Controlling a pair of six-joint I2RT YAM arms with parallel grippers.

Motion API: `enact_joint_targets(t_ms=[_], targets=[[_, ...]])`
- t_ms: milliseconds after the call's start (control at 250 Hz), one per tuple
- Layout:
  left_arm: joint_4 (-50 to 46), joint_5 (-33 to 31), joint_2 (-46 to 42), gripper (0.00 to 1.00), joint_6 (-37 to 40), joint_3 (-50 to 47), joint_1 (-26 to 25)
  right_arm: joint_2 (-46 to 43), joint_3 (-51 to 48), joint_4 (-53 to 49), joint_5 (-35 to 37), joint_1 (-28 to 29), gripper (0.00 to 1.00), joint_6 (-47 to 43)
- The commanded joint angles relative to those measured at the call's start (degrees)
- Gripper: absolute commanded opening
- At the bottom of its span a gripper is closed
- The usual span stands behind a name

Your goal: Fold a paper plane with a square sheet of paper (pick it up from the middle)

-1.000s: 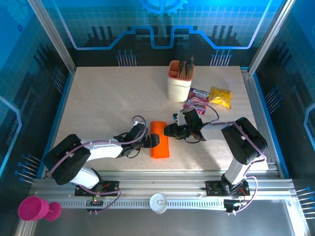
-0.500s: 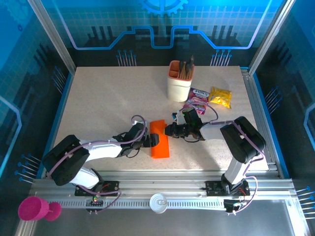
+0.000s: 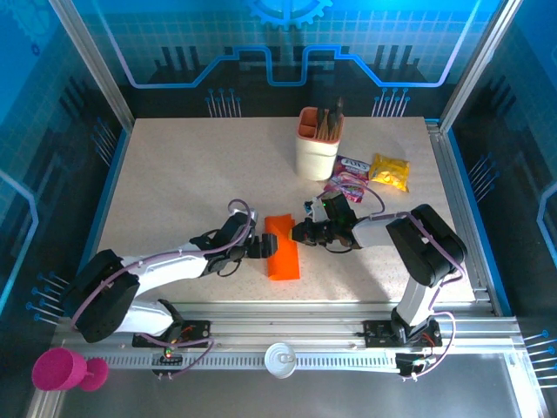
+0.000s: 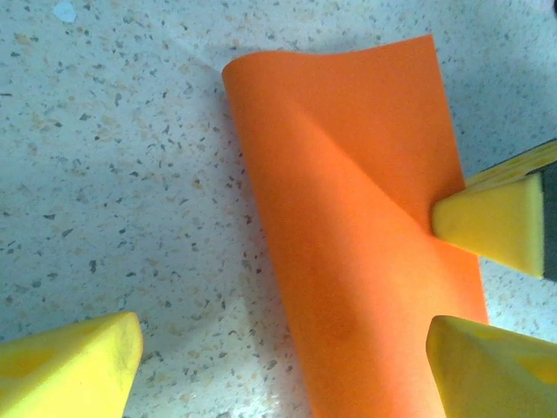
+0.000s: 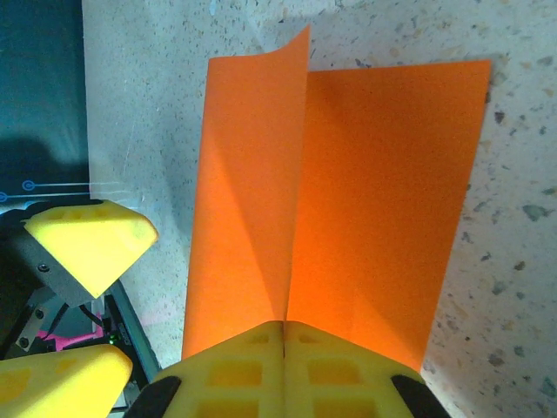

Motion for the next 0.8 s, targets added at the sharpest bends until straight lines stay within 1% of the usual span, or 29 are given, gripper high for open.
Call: enact_joint_targets(t_ms=[0, 659, 763, 799], targets=[[-2.93, 1.02, 0.7, 0.86, 3.32, 1.65, 0.46, 1.17, 0.47, 0.84, -1.37, 0.39, 0.0, -0.22], [-0.46, 1.84, 5.21, 0.87, 3.55, 2.41, 0.46, 1.78, 0.97, 1.28, -2.09, 0.21, 0.01, -0.05], [-0.35, 1.36, 5.92, 0.87, 3.55, 2.27, 0.46, 1.35, 0.98, 1.2, -2.26, -0.01, 0.05, -0.11], [-0.28, 1.23, 6.24, 0.87, 3.54, 2.26, 0.46, 1.07, 1.08, 0.99, -2.37, -0.14, 0.09, -0.12]])
